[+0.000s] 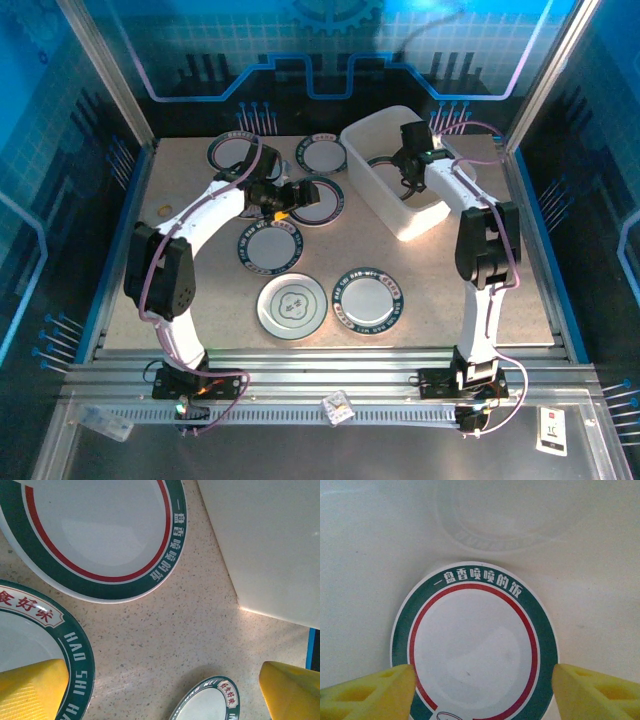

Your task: Place the plates into the plastic bin on the countertop

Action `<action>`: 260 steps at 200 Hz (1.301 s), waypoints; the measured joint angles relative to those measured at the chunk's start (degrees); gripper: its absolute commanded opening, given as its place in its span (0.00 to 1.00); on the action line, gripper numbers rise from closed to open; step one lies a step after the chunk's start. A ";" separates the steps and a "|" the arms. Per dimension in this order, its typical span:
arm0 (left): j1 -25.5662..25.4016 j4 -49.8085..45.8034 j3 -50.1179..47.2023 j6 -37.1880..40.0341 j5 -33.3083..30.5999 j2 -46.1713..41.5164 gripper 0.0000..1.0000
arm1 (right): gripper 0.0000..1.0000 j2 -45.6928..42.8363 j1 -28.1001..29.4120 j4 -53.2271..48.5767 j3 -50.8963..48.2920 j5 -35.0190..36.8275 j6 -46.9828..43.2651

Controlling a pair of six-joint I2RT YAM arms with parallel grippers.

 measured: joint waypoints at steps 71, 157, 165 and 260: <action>0.00 -0.13 0.15 0.31 -0.02 -0.07 0.99 | 0.77 -2.56 0.00 2.89 0.09 -5.29 -15.96; 0.00 -2.86 5.33 2.80 -0.04 0.42 0.99 | 0.65 -6.45 1.55 -6.43 7.78 -24.68 -41.75; 0.00 -3.21 5.99 2.82 -0.04 0.74 0.99 | 0.64 -6.36 1.86 -7.89 8.61 -26.05 -43.58; 0.00 -6.12 10.12 3.30 -0.28 3.78 0.99 | 0.51 -4.17 3.89 -16.57 10.19 -31.26 -55.25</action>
